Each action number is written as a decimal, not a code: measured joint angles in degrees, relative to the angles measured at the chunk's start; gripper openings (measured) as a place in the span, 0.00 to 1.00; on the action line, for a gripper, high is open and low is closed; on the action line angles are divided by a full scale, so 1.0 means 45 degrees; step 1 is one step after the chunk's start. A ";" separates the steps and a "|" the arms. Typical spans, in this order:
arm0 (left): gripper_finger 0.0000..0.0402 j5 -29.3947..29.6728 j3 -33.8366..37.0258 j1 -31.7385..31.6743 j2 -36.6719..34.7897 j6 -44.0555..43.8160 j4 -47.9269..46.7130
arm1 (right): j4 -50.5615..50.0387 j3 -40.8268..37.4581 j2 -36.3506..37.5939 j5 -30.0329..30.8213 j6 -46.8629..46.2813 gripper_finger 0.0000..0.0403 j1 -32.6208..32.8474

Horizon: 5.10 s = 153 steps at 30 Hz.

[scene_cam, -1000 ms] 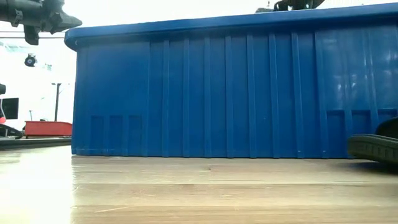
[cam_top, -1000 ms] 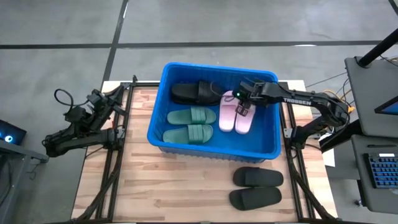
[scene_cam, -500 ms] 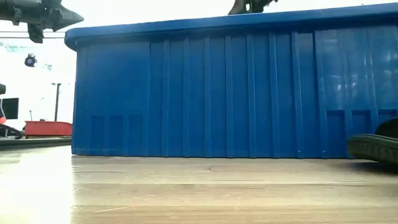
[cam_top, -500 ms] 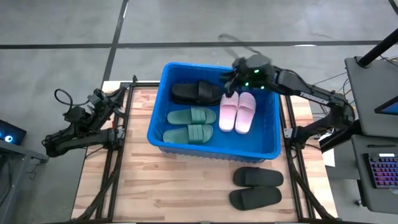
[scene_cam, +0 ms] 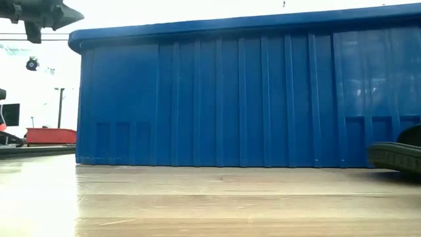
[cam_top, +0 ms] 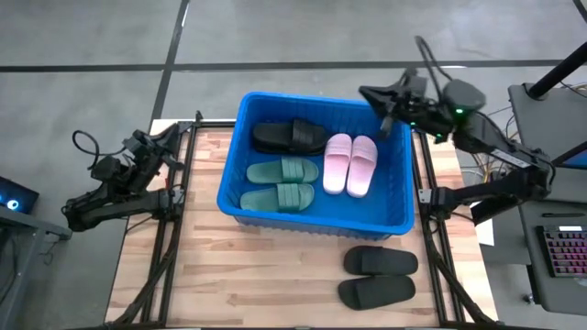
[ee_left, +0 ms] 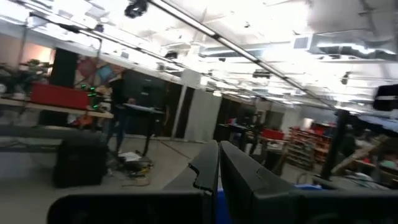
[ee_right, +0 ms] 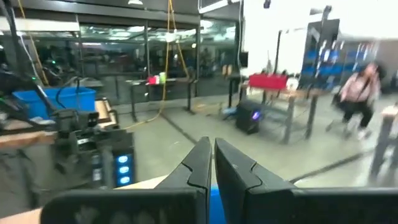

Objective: Pick and place slides into bin
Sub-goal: Put the black slipper into the blue bin

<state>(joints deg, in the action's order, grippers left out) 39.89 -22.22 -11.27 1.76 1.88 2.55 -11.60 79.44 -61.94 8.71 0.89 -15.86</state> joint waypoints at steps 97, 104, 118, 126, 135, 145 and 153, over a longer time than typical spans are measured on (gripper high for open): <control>0.00 -0.0542 0.0690 0.0000 0.0087 -0.1323 -0.0418 | -0.8337 0.0009 -0.0345 0.1076 -2.0571 0.24 1.2398; 0.00 -0.0537 0.0690 0.0000 0.0087 -0.1318 -0.0412 | -0.9667 0.0009 -0.1436 0.1428 -2.2118 0.21 1.3372; 0.00 -0.0536 0.0690 0.0000 0.0087 -0.1318 -0.0389 | -1.1806 0.0004 -0.4933 0.1419 -2.4113 0.22 1.3974; 0.00 -0.0536 0.0690 0.0000 0.0087 -0.1323 -0.0384 | -1.2290 -0.0031 -0.6190 0.1262 -2.5839 0.34 1.3965; 0.00 -0.0541 0.0690 0.0000 0.0087 -0.1342 -0.0384 | -1.3330 -0.0631 -0.6357 -0.0709 -2.8052 0.49 1.4171; 0.00 -0.0541 0.0690 0.0000 0.0087 -0.1352 -0.0389 | -1.2325 -0.1937 -0.6366 0.1109 -2.8251 0.47 1.4603; 0.00 -0.0538 0.0690 0.0002 0.0087 -0.1342 -0.0390 | -0.8759 -0.3559 -0.6378 0.1082 -2.8444 0.46 1.5222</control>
<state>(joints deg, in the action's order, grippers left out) 37.47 -19.11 -11.26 2.15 -4.16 0.79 -51.01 63.43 -90.64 13.58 -127.11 52.64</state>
